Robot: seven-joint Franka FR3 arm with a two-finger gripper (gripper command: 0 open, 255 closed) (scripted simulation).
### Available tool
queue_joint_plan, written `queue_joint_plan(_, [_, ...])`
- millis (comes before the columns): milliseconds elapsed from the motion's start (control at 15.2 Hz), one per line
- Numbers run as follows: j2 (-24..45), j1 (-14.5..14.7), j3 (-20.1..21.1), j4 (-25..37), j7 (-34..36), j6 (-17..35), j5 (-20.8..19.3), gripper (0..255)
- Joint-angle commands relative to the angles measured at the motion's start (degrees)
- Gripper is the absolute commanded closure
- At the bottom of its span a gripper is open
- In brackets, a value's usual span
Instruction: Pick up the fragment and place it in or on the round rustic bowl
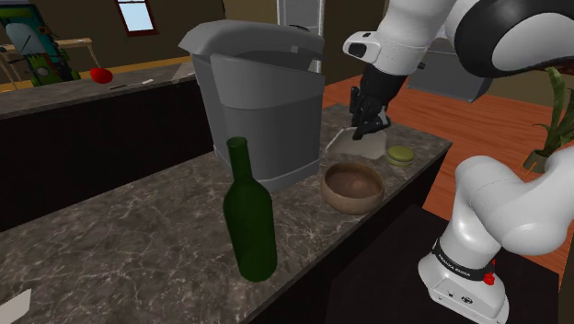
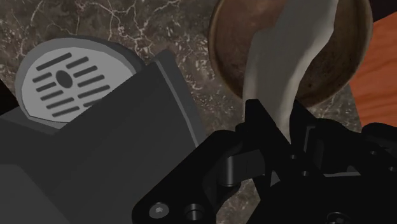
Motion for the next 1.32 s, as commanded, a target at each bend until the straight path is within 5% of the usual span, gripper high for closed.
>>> queue_joint_plan(0, [-0.92, -0.02, -0.22, -1.82, 0.02, 0.89, -0.16, 255])
queue_joint_plan(792, [-2.91, -0.09, -0.67, -12.03, 1.72, 8.95, -0.99, 255])
queue_joint_plan(1254, [-2.97, -0.1, -0.7, -12.59, 1.82, 9.44, -1.05, 255])
